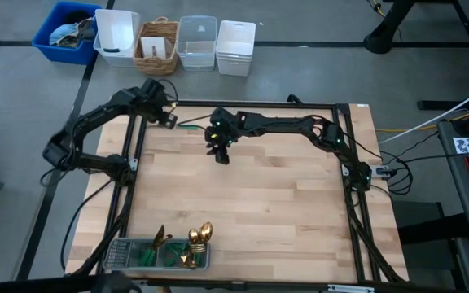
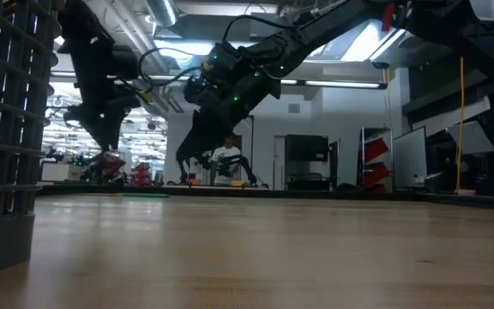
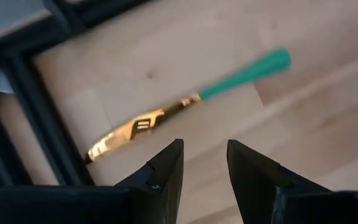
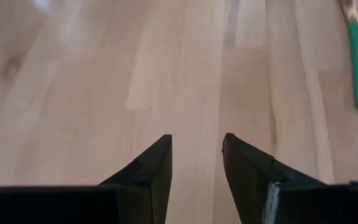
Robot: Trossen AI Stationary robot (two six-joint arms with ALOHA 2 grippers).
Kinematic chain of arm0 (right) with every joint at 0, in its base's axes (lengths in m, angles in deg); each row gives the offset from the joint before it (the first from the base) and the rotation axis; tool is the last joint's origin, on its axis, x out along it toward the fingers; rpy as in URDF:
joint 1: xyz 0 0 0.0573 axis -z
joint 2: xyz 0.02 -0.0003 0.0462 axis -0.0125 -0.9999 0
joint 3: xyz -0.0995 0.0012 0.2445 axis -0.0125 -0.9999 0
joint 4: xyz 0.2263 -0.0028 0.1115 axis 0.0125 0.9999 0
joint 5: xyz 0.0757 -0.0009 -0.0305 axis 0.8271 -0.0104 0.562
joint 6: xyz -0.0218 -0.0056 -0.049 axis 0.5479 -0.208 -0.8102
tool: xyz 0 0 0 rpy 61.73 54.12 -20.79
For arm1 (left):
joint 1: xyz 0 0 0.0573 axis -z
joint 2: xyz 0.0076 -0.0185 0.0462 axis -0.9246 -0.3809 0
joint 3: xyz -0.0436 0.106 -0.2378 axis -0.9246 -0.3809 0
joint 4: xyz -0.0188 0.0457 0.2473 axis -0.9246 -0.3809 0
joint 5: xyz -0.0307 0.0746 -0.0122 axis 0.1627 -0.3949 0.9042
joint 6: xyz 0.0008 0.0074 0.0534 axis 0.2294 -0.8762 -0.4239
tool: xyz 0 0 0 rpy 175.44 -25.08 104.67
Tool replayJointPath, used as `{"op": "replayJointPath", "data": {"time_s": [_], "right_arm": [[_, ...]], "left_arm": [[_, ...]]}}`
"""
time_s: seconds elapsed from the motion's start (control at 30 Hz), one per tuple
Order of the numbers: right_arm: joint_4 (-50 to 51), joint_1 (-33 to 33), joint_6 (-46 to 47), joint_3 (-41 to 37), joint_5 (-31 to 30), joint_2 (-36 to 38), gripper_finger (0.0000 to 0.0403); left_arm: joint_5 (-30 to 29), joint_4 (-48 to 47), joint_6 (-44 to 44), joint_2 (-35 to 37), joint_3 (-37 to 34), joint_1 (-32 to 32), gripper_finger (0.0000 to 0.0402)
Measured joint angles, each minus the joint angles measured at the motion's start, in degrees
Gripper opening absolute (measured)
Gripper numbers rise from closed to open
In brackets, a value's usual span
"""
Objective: Sort silverware
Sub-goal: Move the cutlery rack to the center of the table
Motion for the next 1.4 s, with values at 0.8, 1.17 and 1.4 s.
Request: {"op": "replayJointPath", "data": {"time_s": [0.8,1.17,1.4], "right_arm": [[12.88,0.21,-5.34,0.00,-0.49,0.04,0.0143],[13.67,0.21,-6.37,0.00,-0.52,0.04,0.0143],[14.31,0.21,-6.40,0.00,-0.52,0.04,0.0143]], "left_arm": [[4.73,-16.25,6.03,-4.44,18.17,-3.63,0.0004],[5.41,-15.83,9.42,-10.25,24.30,-7.87,0.0001],[13.62,-17.79,9.79,-17.19,28.84,-10.13,0.0001]]}}
